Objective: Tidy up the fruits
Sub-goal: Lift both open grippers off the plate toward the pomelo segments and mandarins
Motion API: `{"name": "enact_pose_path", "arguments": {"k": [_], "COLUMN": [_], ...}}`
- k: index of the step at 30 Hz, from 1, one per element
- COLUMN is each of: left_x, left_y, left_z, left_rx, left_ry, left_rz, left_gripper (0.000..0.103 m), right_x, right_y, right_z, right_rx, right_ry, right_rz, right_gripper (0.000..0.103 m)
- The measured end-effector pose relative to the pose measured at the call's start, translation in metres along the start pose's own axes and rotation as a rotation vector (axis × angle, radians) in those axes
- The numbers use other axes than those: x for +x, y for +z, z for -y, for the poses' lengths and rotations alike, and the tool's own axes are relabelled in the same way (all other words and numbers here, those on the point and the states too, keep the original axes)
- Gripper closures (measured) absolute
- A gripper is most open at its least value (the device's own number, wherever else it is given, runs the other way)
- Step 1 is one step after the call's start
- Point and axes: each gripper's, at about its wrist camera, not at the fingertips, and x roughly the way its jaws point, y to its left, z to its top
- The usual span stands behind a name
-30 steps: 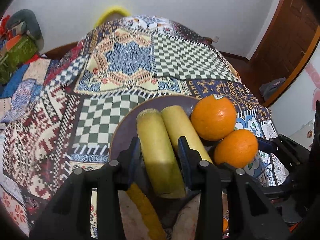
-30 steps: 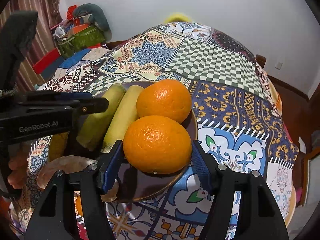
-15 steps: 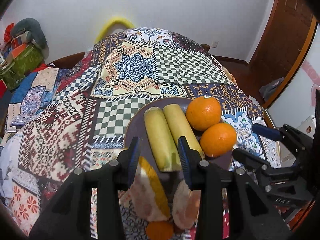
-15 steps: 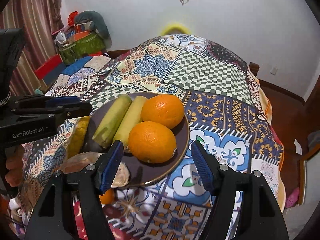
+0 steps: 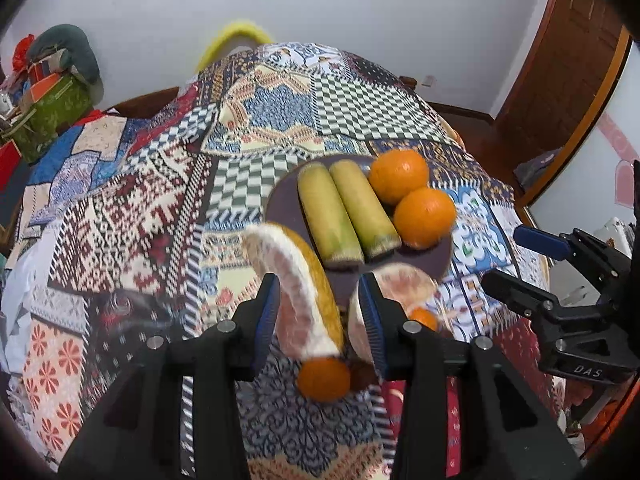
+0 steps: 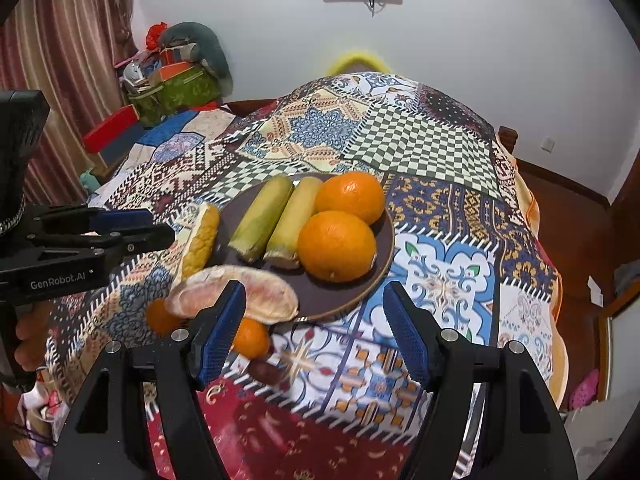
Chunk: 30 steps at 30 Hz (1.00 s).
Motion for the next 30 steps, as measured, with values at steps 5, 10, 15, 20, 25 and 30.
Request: {"name": "enact_pose_path", "arguments": {"k": [5,10,15,20,25,30], "left_x": [0.005,0.018,0.030,0.034,0.031,0.013], "left_y": [-0.019,-0.030,-0.031,-0.028,-0.030,-0.037], "left_z": [0.011,0.023,0.032,0.037,0.030,0.021], "left_rx": [0.016,0.021,0.024,0.046,0.036,0.037], "left_ry": [-0.022,-0.048,-0.052,-0.023,-0.036,-0.015], "left_rz": [-0.040,-0.085,-0.103,-0.085,-0.066,-0.029], "left_gripper": [0.062,0.062,0.062,0.068,0.073,0.074], "right_x": [-0.005,-0.009,-0.007,-0.002,0.001,0.003], "right_y": [-0.012,-0.021,-0.028,-0.034,-0.036,-0.036], "right_z": [-0.002,0.000,0.006,0.009,0.009,0.002], "right_rx": [-0.002,-0.013,0.003,0.010,0.020,0.011], "right_ry": [-0.007,-0.029,-0.024,-0.026,-0.018,-0.002], "right_rz": [-0.011,-0.019,-0.034,-0.050,-0.058,-0.061], "right_gripper": [0.035,0.035,0.035,0.035,0.035,0.035]}}
